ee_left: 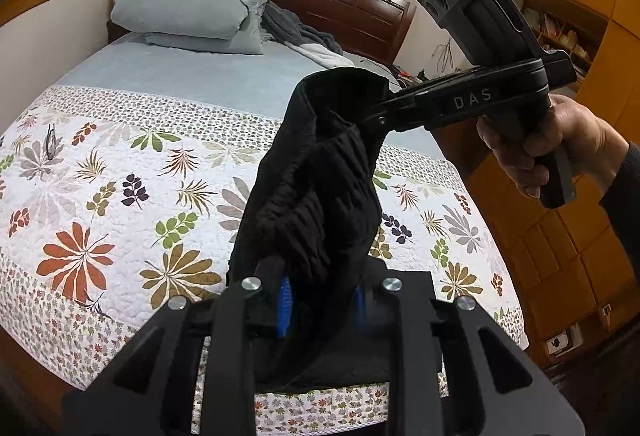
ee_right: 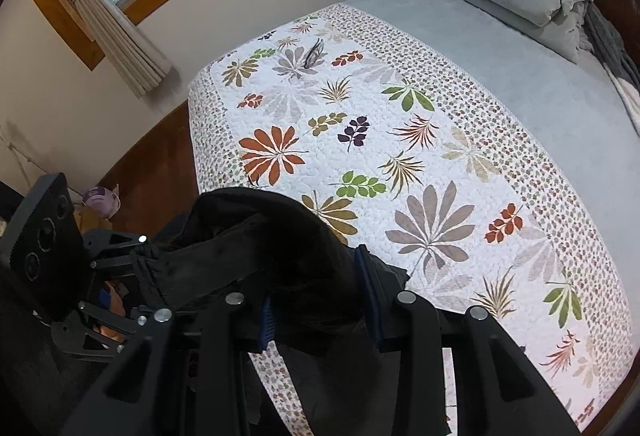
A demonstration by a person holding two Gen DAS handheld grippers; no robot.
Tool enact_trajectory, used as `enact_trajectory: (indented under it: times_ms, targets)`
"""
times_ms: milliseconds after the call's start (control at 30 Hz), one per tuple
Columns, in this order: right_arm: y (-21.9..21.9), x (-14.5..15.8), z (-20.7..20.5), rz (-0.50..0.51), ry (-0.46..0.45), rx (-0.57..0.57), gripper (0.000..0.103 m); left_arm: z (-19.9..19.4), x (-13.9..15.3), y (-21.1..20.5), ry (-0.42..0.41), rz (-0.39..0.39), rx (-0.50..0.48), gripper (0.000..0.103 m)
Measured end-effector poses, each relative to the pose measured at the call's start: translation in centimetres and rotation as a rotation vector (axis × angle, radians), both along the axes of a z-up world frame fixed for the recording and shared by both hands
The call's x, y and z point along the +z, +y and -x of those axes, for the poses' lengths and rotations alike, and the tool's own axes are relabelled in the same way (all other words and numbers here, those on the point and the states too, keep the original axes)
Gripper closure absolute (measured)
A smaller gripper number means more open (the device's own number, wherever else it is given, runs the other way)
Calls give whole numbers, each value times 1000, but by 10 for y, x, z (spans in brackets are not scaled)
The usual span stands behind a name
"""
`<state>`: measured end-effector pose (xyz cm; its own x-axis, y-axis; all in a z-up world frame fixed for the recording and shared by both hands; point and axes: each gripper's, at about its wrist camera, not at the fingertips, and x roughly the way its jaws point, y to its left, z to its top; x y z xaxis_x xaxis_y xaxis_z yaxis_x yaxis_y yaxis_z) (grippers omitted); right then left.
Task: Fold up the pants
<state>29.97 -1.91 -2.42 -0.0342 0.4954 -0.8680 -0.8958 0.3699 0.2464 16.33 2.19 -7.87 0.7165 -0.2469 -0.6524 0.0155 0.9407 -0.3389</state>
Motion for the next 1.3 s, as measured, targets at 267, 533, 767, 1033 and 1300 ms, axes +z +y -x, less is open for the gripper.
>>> enact_trajectory:
  times_ms: [267,533,767,1033,1300]
  targets:
    - [-23,1,3,7,-33,-11,68,-2,-1,-23,4,-30,-41,81]
    - [-44,-1,6,11,-55,-32,68,-1,-3,-44,3,-82,-76,81]
    - [-62,-9,8,18,-63,-53,68,-3,-7,-65,9,-132,-105,81]
    - [-87,-18,13,20,-82,-67,68,-2,-15,-88,21,-176,-140,81]
    - [-113,-29,15,21,-98,-84,68,-5,-22,-112,37,-194,-178,81]
